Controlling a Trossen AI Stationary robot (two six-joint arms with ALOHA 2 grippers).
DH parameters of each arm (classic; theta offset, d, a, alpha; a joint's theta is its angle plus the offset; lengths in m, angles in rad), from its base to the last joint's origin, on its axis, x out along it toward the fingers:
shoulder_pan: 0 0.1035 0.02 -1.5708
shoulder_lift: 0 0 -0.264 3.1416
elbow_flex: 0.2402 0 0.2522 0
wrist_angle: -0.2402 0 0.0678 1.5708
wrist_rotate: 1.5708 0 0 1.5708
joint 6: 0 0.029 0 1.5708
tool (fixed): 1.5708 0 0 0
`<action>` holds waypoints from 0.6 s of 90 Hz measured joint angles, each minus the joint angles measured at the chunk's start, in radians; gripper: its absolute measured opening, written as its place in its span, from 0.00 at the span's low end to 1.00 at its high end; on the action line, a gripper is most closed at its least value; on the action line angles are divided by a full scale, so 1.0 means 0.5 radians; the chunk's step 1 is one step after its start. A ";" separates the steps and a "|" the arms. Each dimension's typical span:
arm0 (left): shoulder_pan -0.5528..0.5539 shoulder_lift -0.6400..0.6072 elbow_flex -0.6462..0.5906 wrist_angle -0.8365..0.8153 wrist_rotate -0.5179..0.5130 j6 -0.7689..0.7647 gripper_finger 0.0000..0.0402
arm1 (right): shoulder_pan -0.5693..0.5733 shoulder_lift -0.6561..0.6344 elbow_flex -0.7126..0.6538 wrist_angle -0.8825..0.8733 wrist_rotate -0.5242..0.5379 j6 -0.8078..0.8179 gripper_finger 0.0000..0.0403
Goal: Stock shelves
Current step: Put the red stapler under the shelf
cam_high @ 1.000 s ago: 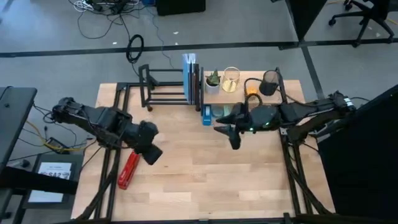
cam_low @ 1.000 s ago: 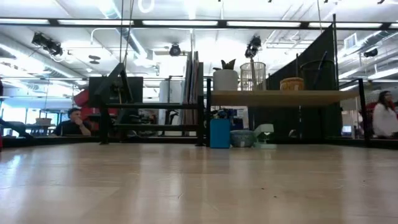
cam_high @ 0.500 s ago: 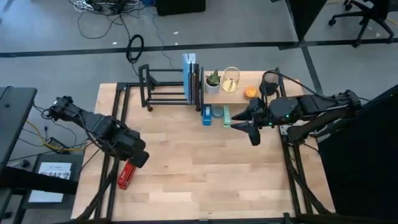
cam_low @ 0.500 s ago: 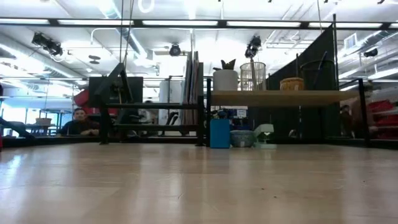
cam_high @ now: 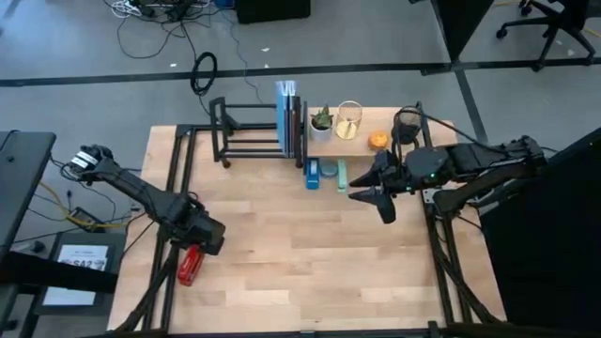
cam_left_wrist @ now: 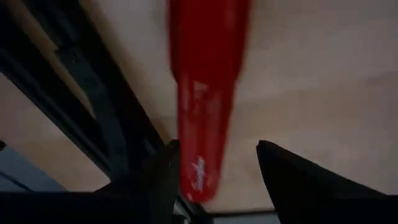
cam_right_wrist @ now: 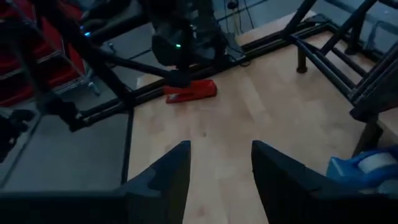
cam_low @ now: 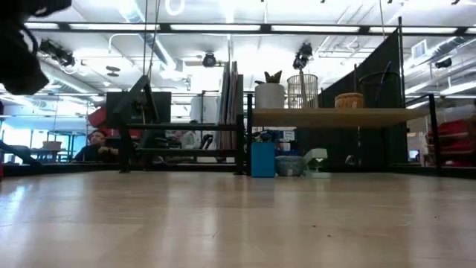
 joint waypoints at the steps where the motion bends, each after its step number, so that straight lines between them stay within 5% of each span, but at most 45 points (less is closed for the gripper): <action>1: 0.000 0.000 -0.007 0.009 0.001 -0.003 0.48 | 0.000 0.000 0.000 0.000 0.000 0.000 0.35; 54: -0.001 0.001 -0.344 0.379 -0.002 -0.026 0.43 | -0.026 0.001 0.000 0.015 0.001 0.168 0.34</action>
